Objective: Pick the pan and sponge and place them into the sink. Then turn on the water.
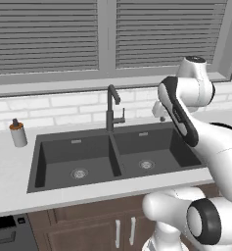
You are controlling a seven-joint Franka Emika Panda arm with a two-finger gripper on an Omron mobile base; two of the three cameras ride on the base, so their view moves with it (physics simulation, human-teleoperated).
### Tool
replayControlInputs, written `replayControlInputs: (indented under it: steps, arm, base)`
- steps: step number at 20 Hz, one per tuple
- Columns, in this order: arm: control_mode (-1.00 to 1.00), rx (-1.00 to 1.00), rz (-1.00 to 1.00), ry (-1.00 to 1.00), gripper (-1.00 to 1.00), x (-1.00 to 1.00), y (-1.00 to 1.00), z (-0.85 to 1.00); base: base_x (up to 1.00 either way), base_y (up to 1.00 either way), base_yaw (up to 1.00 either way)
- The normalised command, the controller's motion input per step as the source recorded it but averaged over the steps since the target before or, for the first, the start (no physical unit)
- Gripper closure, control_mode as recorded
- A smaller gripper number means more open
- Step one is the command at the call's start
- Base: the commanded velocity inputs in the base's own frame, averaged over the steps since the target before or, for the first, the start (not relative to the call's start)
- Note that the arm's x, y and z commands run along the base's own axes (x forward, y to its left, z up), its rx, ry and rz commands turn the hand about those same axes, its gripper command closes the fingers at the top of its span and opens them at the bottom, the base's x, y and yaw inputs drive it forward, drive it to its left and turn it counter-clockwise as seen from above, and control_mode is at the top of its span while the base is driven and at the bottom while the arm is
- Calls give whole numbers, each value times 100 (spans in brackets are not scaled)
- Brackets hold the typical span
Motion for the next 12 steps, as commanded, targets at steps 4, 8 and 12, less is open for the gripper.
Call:
replayControlInputs:
  steps: [4, 8, 12]
  arm:
    - [-100, -3, 0, 7, -100, -9, -100, -29]
    - [-100, -6, 0, 10, -100, -8, -100, -36]
    - [-100, -8, 0, 8, -100, 0, -82, -28]
  base:
    - [0, 0, 0]
    - [0, 0, 0]
    - [0, 0, 0]
